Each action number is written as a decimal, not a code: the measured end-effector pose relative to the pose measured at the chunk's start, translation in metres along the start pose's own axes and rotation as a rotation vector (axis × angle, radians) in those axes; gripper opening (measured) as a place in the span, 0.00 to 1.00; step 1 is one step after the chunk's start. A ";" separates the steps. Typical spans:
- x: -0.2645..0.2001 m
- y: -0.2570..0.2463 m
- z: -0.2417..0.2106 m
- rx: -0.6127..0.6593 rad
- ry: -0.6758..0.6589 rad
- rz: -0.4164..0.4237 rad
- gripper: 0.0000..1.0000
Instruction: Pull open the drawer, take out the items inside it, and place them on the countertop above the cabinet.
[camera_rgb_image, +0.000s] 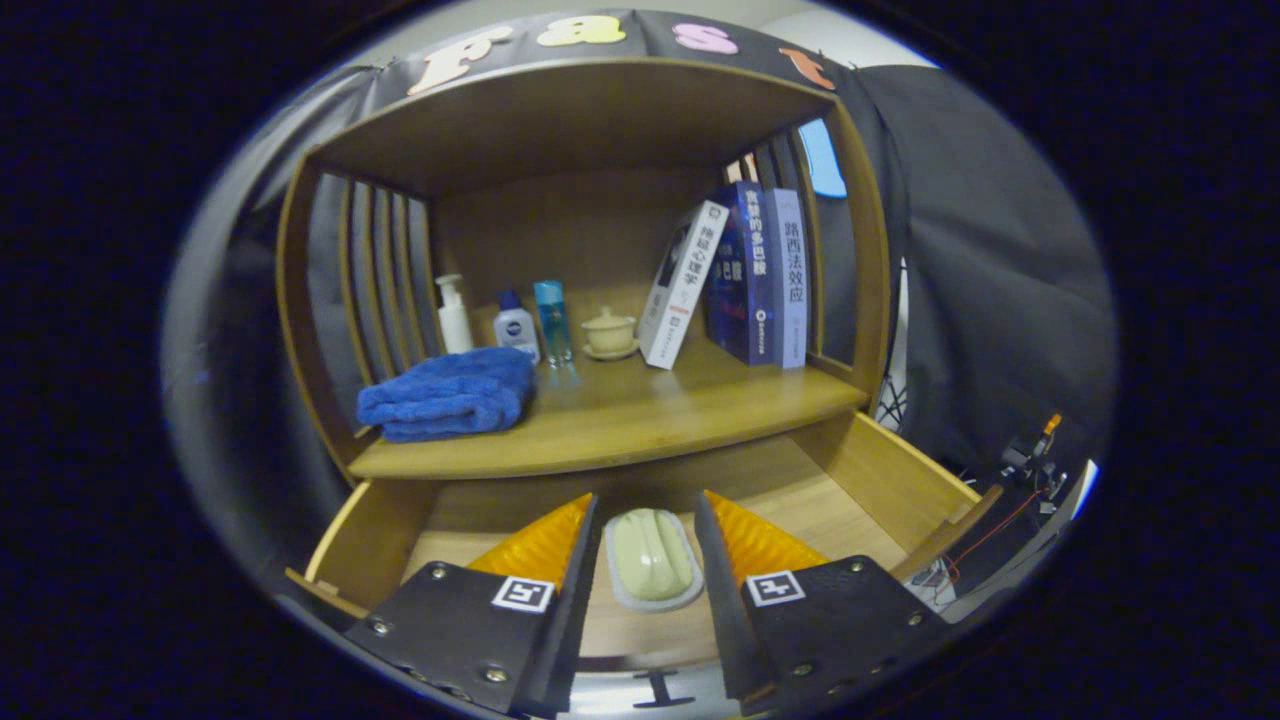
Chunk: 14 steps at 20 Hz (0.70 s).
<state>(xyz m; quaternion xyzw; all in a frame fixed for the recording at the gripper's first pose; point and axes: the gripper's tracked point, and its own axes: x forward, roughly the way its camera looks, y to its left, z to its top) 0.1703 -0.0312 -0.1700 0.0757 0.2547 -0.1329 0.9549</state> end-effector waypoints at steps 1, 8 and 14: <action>0.008 0.000 -0.011 -0.017 0.056 -0.004 0.56; 0.060 0.004 -0.043 0.035 0.253 0.018 0.56; 0.072 0.005 -0.064 0.000 0.382 0.037 0.53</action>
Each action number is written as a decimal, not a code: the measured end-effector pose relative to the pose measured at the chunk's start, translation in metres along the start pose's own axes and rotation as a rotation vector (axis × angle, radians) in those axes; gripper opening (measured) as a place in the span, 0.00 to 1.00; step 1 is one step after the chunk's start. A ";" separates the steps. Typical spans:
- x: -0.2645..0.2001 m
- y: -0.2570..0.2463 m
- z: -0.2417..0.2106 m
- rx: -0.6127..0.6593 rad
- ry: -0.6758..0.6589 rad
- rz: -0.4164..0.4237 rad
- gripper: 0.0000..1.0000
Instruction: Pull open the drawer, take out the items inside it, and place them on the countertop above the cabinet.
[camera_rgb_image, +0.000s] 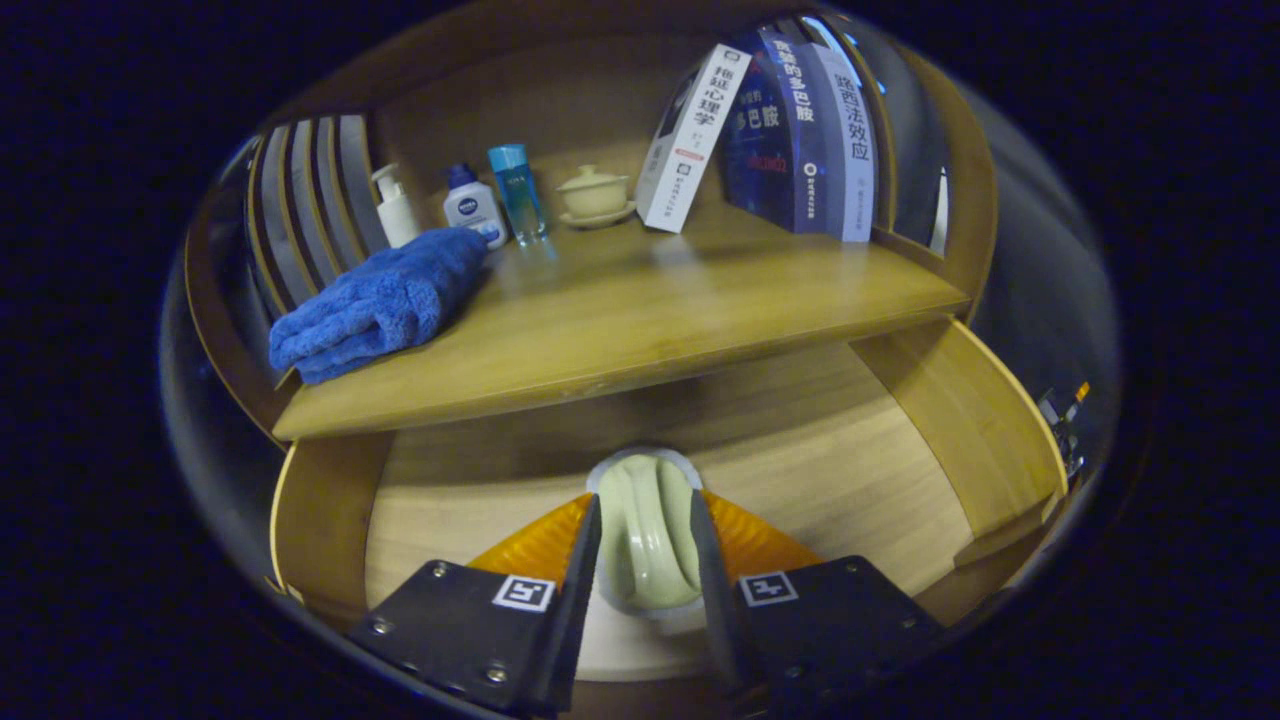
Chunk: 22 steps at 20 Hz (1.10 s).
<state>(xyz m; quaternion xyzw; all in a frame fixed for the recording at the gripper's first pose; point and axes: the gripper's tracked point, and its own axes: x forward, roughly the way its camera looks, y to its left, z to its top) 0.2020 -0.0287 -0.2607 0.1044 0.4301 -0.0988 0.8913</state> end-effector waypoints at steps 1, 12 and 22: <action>0.001 0.001 -0.005 -0.005 0.033 -0.002 0.53; 0.012 -0.001 -0.010 -0.003 0.088 -0.031 0.32; 0.000 -0.034 -0.001 0.036 0.008 -0.242 0.12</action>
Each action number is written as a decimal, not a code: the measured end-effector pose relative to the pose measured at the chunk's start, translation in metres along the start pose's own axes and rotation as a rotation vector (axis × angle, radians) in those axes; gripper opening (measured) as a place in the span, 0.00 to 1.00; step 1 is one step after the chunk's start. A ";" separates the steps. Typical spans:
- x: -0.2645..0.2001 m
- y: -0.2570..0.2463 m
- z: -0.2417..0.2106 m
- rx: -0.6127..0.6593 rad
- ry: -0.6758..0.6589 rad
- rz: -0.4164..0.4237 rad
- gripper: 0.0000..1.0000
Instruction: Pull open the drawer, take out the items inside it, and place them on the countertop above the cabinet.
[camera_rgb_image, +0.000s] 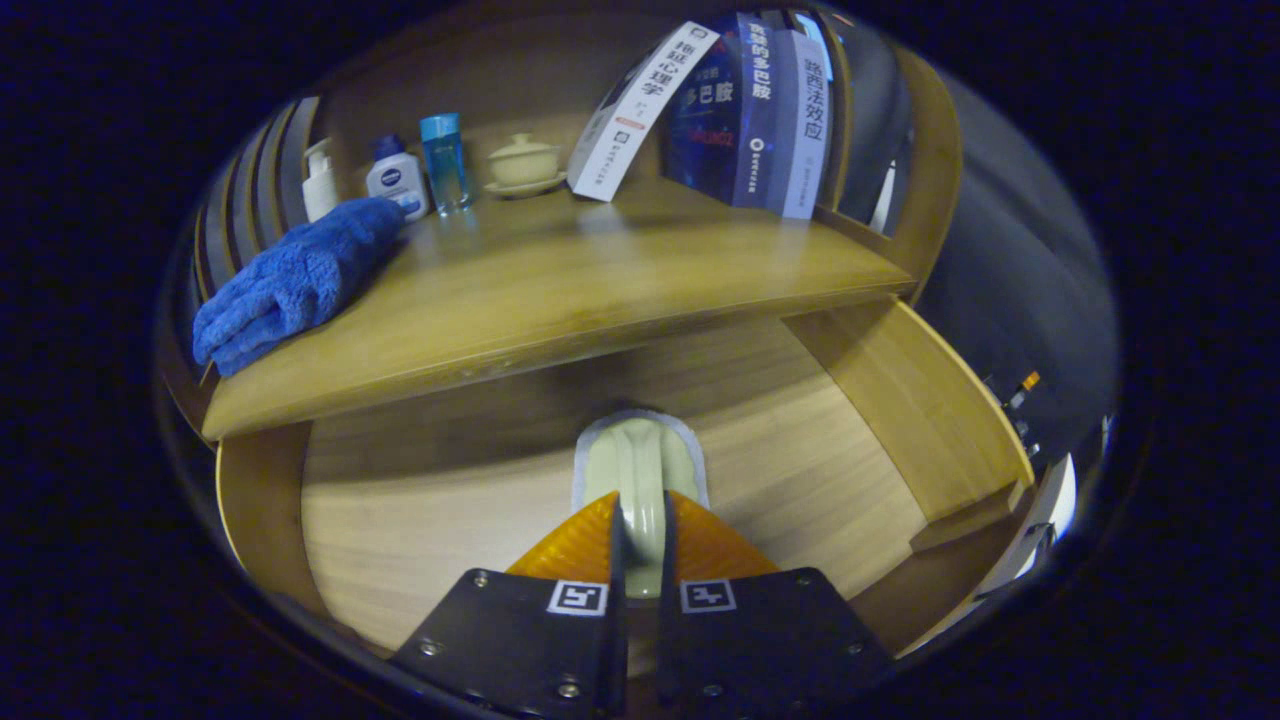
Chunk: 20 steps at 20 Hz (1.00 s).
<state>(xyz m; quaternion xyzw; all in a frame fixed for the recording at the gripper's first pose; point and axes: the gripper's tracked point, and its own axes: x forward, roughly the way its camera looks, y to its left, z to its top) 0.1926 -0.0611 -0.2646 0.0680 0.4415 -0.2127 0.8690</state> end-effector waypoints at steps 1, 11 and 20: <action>-0.001 -0.004 0.002 0.033 -0.015 -0.014 0.12; -0.014 -0.038 0.013 0.317 -0.140 -0.115 0.12; -0.046 -0.041 0.042 0.301 -0.198 -0.146 0.12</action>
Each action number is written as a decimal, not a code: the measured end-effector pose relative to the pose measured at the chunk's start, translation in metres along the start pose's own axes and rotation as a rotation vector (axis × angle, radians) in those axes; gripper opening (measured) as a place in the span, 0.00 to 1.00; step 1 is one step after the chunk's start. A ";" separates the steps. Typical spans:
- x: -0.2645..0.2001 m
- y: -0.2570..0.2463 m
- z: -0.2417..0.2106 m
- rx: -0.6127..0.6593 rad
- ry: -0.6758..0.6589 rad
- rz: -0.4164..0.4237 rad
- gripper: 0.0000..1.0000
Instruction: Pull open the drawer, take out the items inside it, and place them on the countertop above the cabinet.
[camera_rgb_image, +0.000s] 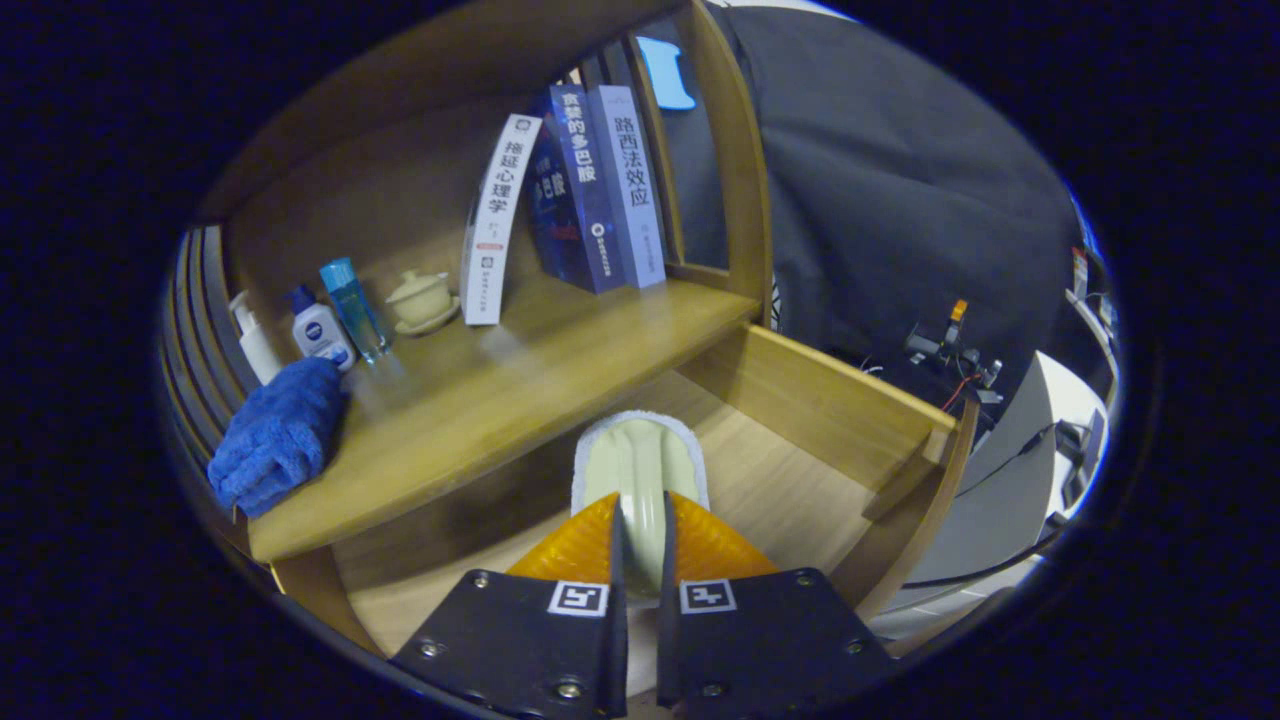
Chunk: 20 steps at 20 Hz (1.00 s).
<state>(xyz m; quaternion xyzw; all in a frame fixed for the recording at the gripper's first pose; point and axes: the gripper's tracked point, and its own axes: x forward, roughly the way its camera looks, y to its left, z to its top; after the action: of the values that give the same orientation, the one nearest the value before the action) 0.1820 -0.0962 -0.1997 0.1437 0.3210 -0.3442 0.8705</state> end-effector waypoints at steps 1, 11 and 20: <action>-0.005 -0.002 0.004 -0.032 0.001 -0.018 0.12; -0.064 -0.019 0.029 -0.230 -0.004 -0.161 0.12; -0.109 -0.026 0.078 -0.248 -0.138 -0.190 0.12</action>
<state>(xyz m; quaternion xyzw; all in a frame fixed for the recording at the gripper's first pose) 0.1392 -0.0969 -0.0701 -0.0197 0.3124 -0.3917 0.8652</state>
